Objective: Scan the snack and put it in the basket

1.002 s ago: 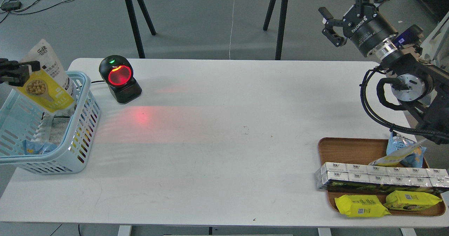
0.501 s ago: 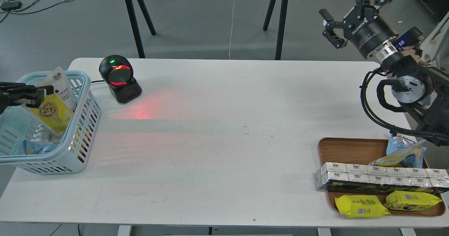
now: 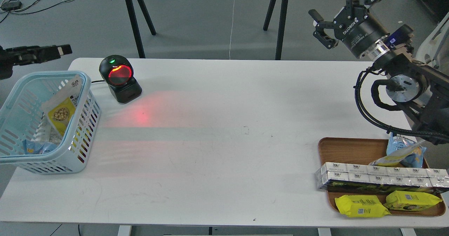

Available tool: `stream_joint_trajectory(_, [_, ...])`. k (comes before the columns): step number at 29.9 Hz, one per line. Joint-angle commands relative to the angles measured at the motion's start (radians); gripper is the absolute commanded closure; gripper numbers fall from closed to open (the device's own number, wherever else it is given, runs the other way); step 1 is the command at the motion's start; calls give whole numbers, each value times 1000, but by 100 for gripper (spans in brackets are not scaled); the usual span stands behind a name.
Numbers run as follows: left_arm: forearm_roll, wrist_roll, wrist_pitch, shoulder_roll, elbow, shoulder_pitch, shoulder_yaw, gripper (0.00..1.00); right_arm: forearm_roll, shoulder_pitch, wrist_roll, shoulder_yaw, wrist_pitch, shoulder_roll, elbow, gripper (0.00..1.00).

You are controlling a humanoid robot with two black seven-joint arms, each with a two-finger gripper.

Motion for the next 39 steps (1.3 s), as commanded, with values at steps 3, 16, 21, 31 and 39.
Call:
stream_joint_trajectory(3, [-352, 0, -140, -73, -32, -4, -128, 6, -3, 71, 0, 1, 0, -30, -22, 1])
stream_joint_trajectory(16, [-665, 0, -140, -411, 201, 17, -204, 3, -172, 97, 0, -57, 0, -90, -45, 1])
stream_joint_trajectory(21, [-654, 0, -140, -500, 257, 64, -247, 3, -185, 71, 0, -61, 0, -82, -39, 1])
stream_joint_trajectory(31, [-653, 0, -140, -557, 293, 84, -246, 2, -180, 19, 0, -45, 0, -57, -30, 1])
stream_joint_trajectory(39, [-656, 0, -140, -535, 292, 104, -246, 2, -178, 2, 0, -25, 0, -24, -36, 1])
